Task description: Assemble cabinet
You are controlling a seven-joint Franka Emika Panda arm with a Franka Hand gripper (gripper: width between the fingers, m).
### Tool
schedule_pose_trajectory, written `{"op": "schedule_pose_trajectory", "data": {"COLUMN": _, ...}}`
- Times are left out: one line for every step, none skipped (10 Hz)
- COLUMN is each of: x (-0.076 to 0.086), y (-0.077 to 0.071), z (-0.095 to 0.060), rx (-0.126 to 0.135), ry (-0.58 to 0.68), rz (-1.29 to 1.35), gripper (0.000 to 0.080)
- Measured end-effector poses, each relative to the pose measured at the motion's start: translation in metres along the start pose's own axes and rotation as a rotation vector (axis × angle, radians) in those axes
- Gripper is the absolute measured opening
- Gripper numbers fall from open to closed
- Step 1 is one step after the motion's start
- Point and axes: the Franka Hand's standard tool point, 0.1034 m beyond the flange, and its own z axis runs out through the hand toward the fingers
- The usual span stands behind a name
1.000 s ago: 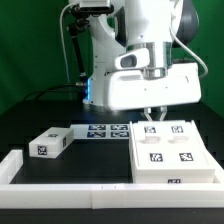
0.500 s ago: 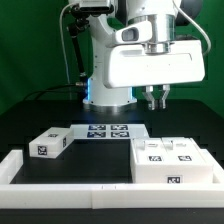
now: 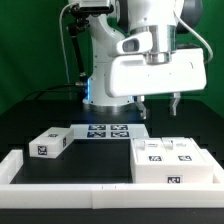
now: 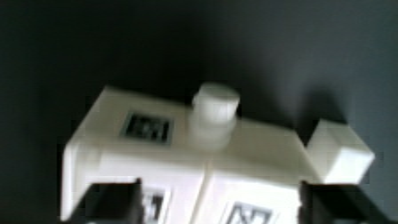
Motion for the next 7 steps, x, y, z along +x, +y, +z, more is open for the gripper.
{"op": "schedule_pose_trajectory", "data": {"x": -0.0016, "y": -0.0032, "z": 0.0099, "rx": 0.003, "ry": -0.017, "rz": 0.067, "gripper": 0.0586}}
{"op": "schedule_pose_trajectory", "data": {"x": -0.0016, "y": -0.0029, "z": 0.0158, "rx": 0.004, "ry": -0.024, "rz": 0.069, "gripper": 0.0586}}
{"op": "schedule_pose_trajectory", "data": {"x": -0.0013, "y": -0.0031, "z": 0.0146, "rx": 0.004, "ry": -0.022, "rz": 0.068, "gripper": 0.0743}}
{"op": "schedule_pose_trajectory", "data": {"x": -0.001, "y": -0.0031, "z": 0.0143, "rx": 0.004, "ry": -0.021, "rz": 0.068, "gripper": 0.0782}}
{"op": "schedule_pose_trajectory", "data": {"x": -0.0013, "y": -0.0031, "z": 0.0147, "rx": 0.004, "ry": -0.022, "rz": 0.068, "gripper": 0.0782}}
{"op": "schedule_pose_trajectory", "data": {"x": -0.0014, "y": -0.0031, "z": 0.0148, "rx": 0.004, "ry": -0.022, "rz": 0.068, "gripper": 0.0796}}
{"op": "schedule_pose_trajectory", "data": {"x": -0.0023, "y": -0.0024, "z": 0.0161, "rx": 0.004, "ry": -0.025, "rz": 0.069, "gripper": 0.0797}}
